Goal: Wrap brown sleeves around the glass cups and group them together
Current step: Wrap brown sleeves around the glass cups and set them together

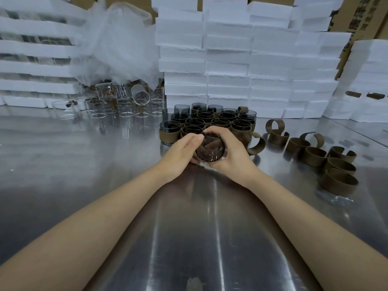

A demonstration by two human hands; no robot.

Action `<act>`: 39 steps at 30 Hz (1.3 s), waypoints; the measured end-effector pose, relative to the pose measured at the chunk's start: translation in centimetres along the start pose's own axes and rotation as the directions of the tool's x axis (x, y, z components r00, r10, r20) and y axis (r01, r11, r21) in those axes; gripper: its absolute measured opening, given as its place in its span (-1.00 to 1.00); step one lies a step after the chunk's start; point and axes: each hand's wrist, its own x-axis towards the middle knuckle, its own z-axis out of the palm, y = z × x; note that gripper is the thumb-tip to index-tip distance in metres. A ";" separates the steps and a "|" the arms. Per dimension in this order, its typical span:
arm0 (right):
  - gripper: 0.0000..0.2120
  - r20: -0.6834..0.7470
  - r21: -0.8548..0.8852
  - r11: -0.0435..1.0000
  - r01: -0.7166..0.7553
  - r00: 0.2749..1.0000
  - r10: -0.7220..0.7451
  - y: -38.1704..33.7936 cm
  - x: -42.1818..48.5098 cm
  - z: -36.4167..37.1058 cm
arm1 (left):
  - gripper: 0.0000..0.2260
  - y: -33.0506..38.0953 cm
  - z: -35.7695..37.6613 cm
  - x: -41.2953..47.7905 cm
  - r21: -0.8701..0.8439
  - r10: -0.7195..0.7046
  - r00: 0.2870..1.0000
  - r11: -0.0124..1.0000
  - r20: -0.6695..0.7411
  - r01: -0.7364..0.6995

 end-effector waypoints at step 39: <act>-0.36 -0.022 -0.038 0.974 -0.221 0.975 0.221 -2.0 0.1 0.0 | -0.47 -0.4 0.0 0.0 0.208 0.056 0.997 0.976 0.058 -0.067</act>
